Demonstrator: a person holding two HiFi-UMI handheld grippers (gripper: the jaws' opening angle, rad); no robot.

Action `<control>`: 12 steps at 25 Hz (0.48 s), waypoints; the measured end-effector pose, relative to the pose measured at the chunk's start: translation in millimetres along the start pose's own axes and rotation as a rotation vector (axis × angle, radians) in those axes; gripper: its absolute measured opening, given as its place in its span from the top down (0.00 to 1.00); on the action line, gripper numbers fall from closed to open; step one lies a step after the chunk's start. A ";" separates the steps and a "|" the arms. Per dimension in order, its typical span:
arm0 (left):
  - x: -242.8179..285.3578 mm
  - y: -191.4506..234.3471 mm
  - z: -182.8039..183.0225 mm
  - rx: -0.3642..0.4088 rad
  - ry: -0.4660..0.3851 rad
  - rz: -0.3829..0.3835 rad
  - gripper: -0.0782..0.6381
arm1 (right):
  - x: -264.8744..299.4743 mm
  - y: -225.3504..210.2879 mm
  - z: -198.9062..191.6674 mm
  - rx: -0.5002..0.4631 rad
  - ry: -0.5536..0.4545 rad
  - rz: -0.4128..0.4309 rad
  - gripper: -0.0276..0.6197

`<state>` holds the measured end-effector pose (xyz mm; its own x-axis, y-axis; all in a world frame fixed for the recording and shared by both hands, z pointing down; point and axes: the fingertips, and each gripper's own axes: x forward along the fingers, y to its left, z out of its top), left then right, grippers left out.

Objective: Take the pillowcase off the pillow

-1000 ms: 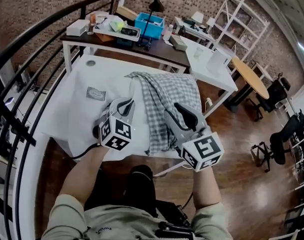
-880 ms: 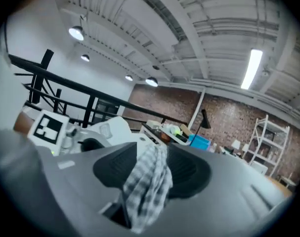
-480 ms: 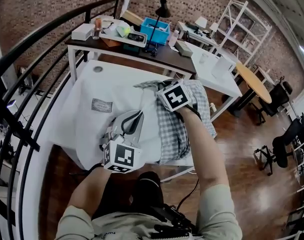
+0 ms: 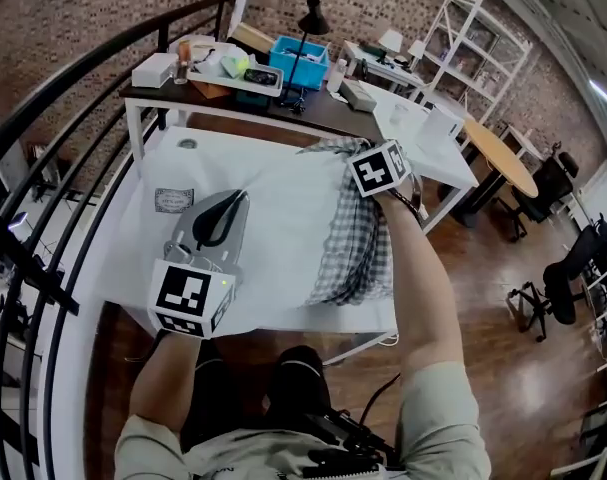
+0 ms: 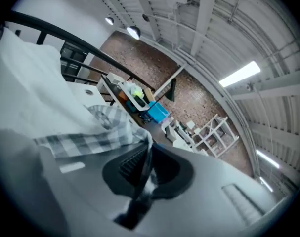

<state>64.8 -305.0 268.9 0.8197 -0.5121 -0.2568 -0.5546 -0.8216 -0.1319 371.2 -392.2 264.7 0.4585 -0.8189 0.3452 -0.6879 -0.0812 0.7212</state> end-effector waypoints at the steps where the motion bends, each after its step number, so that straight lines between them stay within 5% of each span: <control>1: 3.0 4.7 -13.2 -0.009 0.028 0.011 0.87 | 6.8 6.0 -12.6 0.007 0.032 0.010 0.94; 6: 26.2 12.3 -75.8 -0.026 0.157 0.019 0.87 | 25.6 46.6 -60.3 0.010 0.105 0.123 0.94; 12: 43.3 2.1 -83.6 0.075 0.255 -0.041 0.79 | -25.4 43.2 -36.3 0.177 -0.138 0.126 0.77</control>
<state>111.1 -349.9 337.6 0.8459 -0.5333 -0.0019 -0.5218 -0.8269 -0.2099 350.2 -354.2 308.8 0.2900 -0.8978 0.3314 -0.8283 -0.0620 0.5568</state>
